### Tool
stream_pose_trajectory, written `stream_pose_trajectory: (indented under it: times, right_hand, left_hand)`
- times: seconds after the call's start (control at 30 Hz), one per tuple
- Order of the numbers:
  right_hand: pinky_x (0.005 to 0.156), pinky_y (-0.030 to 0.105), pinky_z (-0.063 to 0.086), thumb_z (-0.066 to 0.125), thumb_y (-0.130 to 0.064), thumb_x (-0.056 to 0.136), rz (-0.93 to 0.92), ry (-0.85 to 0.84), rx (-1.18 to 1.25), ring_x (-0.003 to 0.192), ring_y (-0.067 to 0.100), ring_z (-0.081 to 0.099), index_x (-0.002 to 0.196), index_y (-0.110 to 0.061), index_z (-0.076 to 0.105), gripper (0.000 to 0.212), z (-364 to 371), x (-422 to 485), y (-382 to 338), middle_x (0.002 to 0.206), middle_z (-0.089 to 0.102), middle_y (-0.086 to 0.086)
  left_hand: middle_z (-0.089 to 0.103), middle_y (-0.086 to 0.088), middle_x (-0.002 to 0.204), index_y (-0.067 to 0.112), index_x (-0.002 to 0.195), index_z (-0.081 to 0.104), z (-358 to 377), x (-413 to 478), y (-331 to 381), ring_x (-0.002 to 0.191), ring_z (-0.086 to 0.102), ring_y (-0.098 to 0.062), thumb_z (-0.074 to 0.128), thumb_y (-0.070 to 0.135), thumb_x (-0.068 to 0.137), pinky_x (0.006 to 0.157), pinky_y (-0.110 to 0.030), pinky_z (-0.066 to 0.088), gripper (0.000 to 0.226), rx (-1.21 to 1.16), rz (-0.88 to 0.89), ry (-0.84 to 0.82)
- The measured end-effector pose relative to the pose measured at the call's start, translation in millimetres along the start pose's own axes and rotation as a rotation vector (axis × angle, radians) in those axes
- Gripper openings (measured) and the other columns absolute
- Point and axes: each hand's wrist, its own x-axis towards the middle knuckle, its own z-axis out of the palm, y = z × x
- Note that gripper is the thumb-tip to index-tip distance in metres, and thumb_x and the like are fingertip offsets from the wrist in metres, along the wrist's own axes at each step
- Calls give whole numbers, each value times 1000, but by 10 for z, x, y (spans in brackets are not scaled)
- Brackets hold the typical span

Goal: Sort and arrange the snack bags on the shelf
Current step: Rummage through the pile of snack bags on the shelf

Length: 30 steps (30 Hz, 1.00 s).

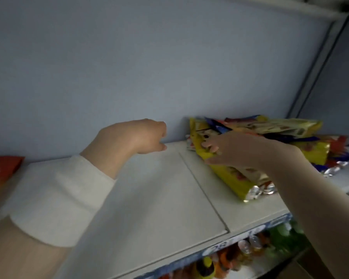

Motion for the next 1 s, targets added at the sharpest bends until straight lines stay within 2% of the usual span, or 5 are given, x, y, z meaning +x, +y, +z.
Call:
stream_pose_trajectory:
  times: [0.2, 0.4, 0.53, 0.8, 1.0]
  right_hand:
    - [101, 32, 42, 50, -44, 90, 123, -43, 56, 122, 19, 49, 141, -25, 35, 56, -54, -730, 1531, 138, 49, -1]
    - [103, 30, 39, 45, -43, 93, 206, -14, 63, 126, 18, 46, 143, -25, 31, 55, -10, -807, 2618, 137, 50, 0]
    - [101, 32, 41, 47, -45, 91, 188, 14, 48, 123, 19, 48, 140, -24, 37, 54, 20, -527, 3074, 136, 51, 0]
    - [100, 33, 43, 45, -49, 91, 106, 19, 28, 120, 18, 51, 139, -25, 37, 55, -20, 137, 3655, 134, 52, -1]
    - [99, 33, 43, 44, -49, 91, 24, -41, 76, 117, 19, 51, 137, -23, 39, 52, -25, 643, 3979, 132, 52, 0]
  left_hand:
    - [57, -10, 123, 11, 128, 48, -105, 701, 1835, 107, 56, -25, 47, 35, 94, 76, -31, 41, 42, 72, 161, 26]
    - [57, -8, 121, 11, 125, 51, -168, 1401, 2705, 100, 54, -21, 44, 36, 95, 79, -31, 43, 40, 79, 196, -16]
    - [59, -7, 111, 8, 125, 52, -139, 1905, 2868, 92, 54, -19, 40, 41, 97, 73, -30, 45, 45, 66, 119, -70]
    - [34, -16, 149, 1, 146, 21, 17, 2953, 2699, 130, 42, -30, 38, 59, 91, 104, -33, 36, 82, -416, -235, -60]
    - [36, -13, 149, 7, 147, 28, 148, 3498, 2659, 131, 42, -30, 46, 68, 82, 107, -35, 35, 91, -572, -386, -139]
